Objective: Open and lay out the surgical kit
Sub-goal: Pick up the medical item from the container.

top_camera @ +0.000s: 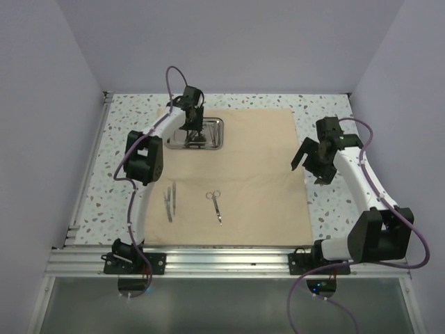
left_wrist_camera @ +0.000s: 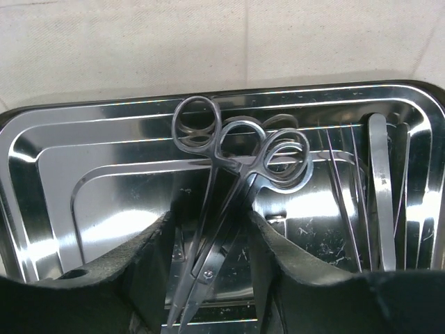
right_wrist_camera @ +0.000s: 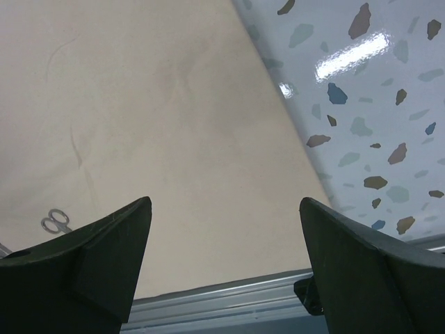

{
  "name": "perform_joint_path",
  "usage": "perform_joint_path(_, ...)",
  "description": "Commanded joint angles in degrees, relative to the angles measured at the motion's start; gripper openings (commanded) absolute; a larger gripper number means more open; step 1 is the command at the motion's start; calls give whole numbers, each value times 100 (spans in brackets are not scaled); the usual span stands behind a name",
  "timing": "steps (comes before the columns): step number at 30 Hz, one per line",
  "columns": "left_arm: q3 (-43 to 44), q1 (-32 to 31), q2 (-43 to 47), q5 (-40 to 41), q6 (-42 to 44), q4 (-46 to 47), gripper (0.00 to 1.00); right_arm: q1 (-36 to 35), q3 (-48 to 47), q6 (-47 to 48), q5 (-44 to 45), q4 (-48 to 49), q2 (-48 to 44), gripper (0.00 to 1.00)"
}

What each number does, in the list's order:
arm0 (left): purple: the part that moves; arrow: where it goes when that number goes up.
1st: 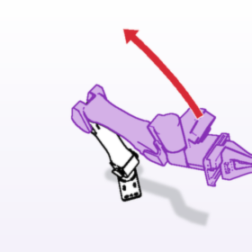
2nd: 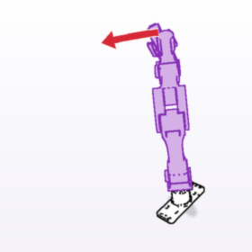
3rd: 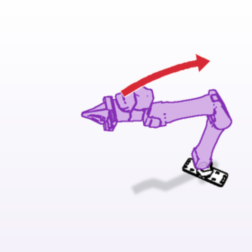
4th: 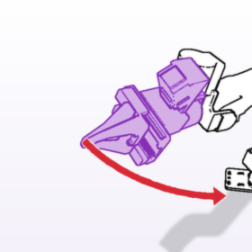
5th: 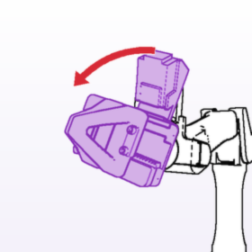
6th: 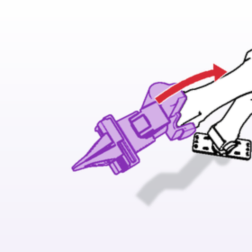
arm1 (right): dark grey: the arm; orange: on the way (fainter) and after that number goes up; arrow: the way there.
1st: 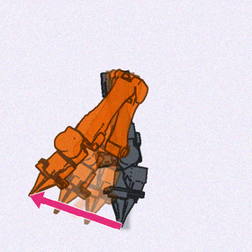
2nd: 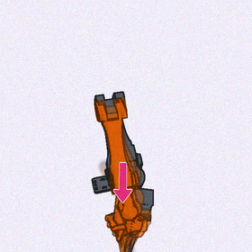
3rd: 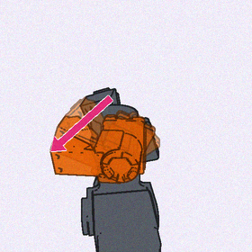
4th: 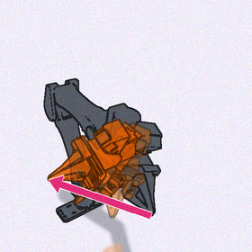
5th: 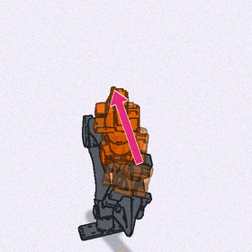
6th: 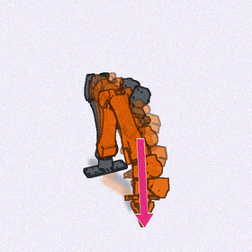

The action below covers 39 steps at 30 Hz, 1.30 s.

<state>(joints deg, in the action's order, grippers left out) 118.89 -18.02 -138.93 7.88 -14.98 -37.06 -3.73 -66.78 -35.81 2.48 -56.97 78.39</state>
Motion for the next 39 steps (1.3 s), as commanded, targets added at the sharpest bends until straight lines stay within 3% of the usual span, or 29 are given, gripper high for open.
perform_joint_path(1, 11, -8, -327, -295, 110, -109, 48, 4, -177, 22, 95, 28, 80, 91)
perform_joint_path(5, -138, -8, -336, -357, 145, -152, 24, 12, -221, 57, 103, 72, 159, 91)
perform_joint_path(7, -226, -8, -345, -357, 145, -170, 2, 4, -256, 83, 95, 81, 220, 91)
perform_joint_path(8, -252, -8, -354, -322, 136, -222, 0, 12, -265, 101, 86, 90, 238, 91)
perform_joint_path(16, -253, -8, 58, 126, 101, -284, 0, 12, -186, 145, -72, 195, 308, 91)
perform_joint_path(23, 546, -8, 437, 539, 66, -741, 0, 21, -46, 206, -195, 283, 230, 91)
perform_joint_path(27, 574, -8, 753, 609, -13, -812, 0, 4, 51, 250, -222, 318, 124, 91)
perform_joint_path(33, 12, -8, 1166, 574, -110, -750, 0, 12, 209, 329, -222, 327, -34, 91)
perform_joint_path(39, -1358, -201, 2289, 557, -469, -478, 0, 12, 376, 435, -354, 292, -315, 91)
